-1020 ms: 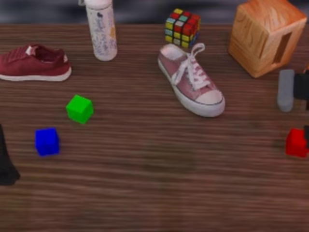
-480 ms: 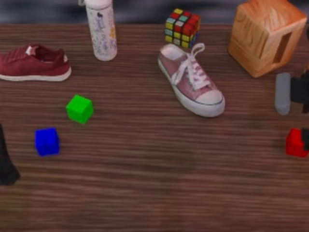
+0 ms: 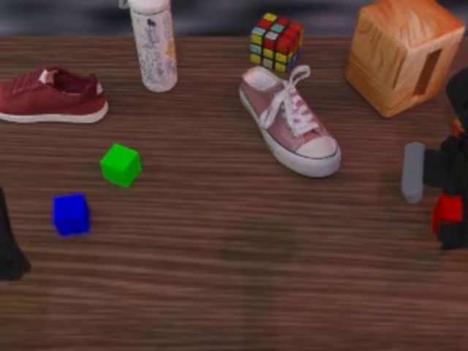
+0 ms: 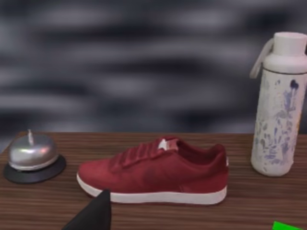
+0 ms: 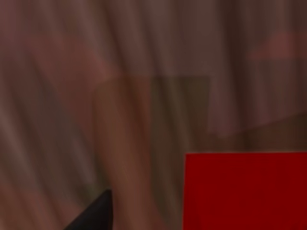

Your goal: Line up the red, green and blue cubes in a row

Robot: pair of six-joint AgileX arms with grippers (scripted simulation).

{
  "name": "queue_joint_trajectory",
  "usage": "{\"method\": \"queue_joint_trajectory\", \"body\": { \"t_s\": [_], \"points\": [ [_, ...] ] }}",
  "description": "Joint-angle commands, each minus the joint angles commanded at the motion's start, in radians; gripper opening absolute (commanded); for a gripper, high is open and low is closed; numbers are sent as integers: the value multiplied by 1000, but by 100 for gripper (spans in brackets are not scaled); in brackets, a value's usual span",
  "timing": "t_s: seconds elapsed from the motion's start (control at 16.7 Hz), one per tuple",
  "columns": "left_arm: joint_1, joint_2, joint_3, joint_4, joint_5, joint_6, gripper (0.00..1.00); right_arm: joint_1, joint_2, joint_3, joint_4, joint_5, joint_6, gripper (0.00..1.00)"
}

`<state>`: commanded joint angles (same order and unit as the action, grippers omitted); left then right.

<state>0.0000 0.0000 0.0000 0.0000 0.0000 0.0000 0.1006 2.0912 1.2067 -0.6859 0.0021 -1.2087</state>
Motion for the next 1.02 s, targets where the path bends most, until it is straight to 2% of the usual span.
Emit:
{"method": "queue_joint_trajectory", "body": {
  "t_s": [0.24,1.02],
  "points": [
    [0,0,0,0,0,0,100,0,1,-1,1,0,0,100],
    [0,0,0,0,0,0,100,0,1,-1,1,0,0,2]
  ]
}}
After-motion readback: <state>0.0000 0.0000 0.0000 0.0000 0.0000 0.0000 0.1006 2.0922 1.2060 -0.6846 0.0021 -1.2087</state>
